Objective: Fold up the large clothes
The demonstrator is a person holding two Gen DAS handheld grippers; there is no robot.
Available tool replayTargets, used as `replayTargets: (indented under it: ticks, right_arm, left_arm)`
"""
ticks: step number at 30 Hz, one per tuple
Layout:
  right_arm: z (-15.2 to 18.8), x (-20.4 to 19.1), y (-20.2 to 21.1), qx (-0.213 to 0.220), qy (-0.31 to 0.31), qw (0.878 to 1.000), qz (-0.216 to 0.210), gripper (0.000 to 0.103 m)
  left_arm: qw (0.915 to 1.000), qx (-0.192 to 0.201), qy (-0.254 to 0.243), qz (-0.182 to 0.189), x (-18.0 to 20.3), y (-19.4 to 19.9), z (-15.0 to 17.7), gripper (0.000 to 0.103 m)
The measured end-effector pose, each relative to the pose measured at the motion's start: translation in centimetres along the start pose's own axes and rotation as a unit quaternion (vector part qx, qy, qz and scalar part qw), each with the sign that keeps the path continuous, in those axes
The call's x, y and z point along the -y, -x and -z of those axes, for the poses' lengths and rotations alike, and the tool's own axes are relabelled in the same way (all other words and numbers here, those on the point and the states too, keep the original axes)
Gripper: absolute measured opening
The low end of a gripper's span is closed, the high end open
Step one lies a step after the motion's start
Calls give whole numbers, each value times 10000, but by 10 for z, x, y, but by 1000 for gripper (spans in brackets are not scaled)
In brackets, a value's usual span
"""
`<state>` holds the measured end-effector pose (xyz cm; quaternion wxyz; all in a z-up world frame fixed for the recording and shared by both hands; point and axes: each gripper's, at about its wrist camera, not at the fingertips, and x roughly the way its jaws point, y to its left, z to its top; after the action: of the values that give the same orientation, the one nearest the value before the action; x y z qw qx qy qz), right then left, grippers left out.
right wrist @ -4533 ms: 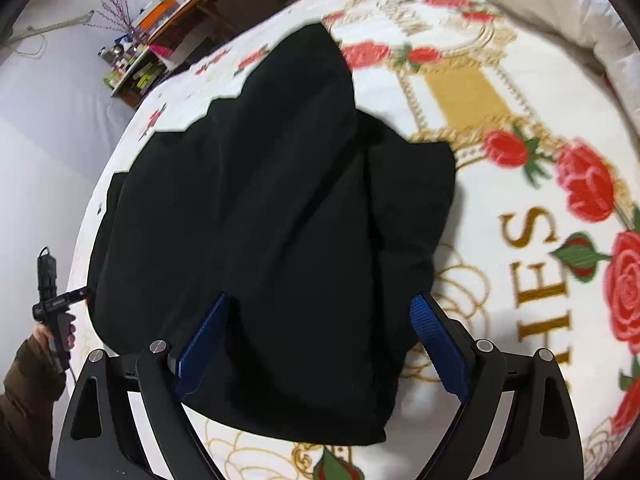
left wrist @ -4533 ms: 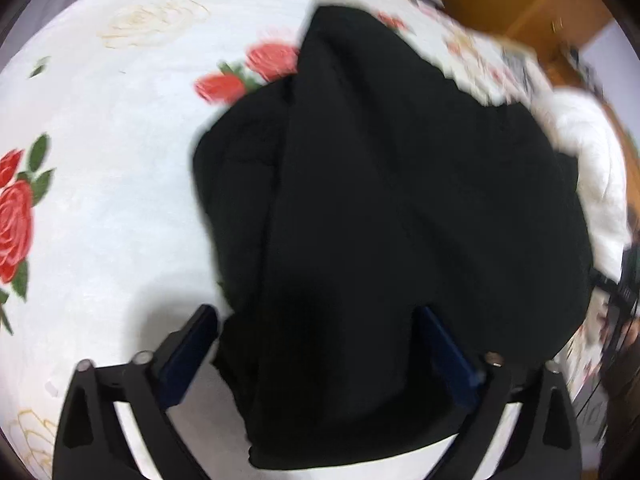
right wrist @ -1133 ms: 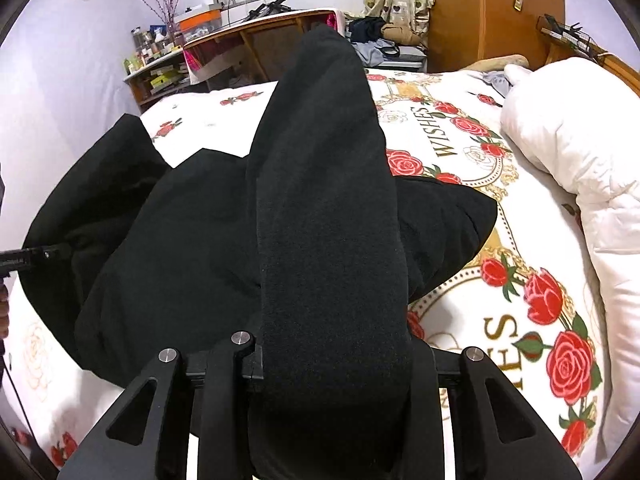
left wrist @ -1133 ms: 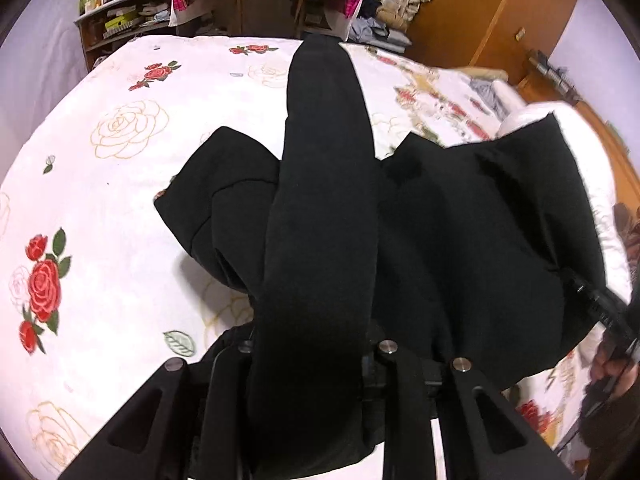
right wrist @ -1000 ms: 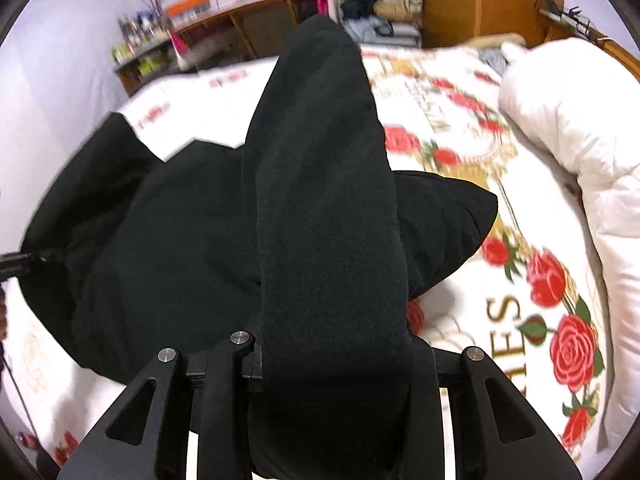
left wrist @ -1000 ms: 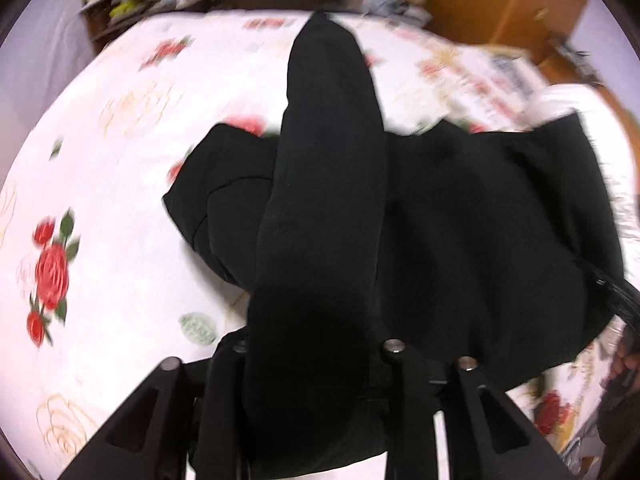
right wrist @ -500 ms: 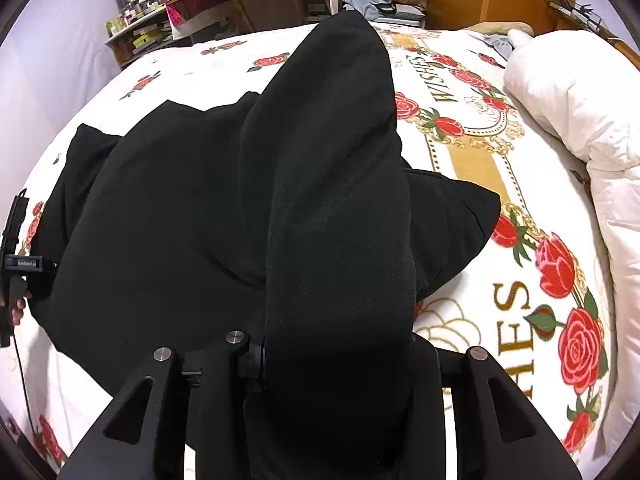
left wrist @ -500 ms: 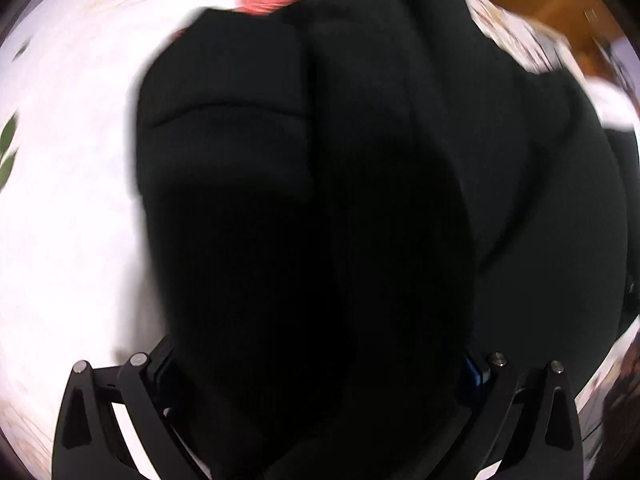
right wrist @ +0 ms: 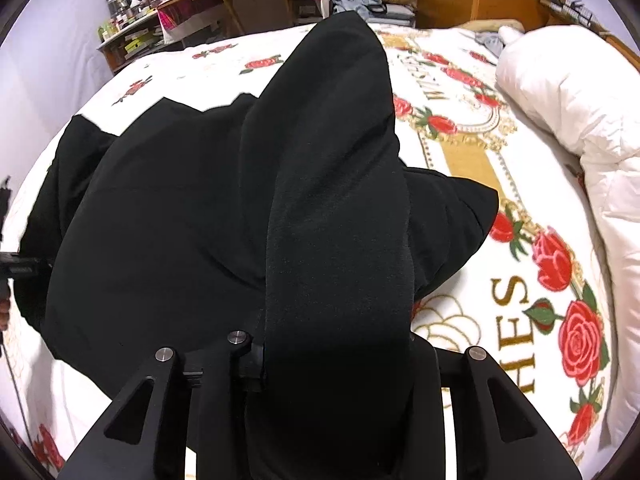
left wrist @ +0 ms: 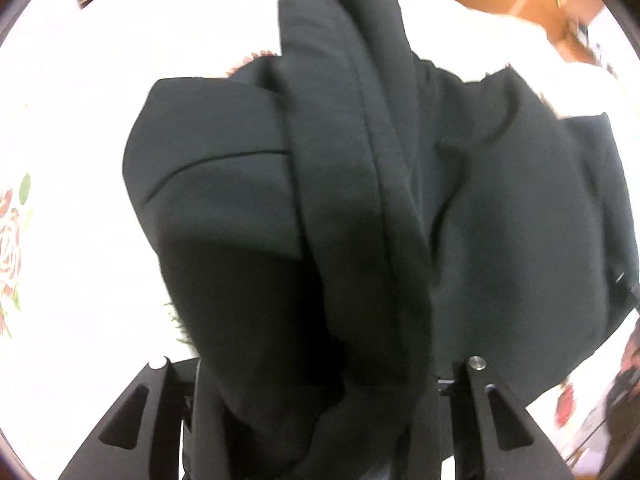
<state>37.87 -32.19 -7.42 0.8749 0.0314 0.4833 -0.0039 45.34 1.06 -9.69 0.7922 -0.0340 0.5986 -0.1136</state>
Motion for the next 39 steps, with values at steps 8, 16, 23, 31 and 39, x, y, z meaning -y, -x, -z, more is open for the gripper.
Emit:
replayTargets:
  ticks: [8,16,23,31,39]
  right_arm:
    - [-6,-9,54,619,-56,9979,-196,32]
    - [-2,-8,133,1134,-106,9927,-386,32]
    - [37,-19,187,1376,64,9898,-364,32]
    - [104,-22,197,1257,34,9913,-395,32]
    - [146,-18,156,872,-36,9958,-281,32]
  left_arm:
    - [9946,908,-155,478,25,88,-3,30]
    - [9901,1227,-210,642,34,152,22,30]
    - [9868,1440,-250,691,38,170,60,30]
    - [9885,1364,-245,601,21,170,121,31]
    - [9945,988,173,293,-5,111,166,32]
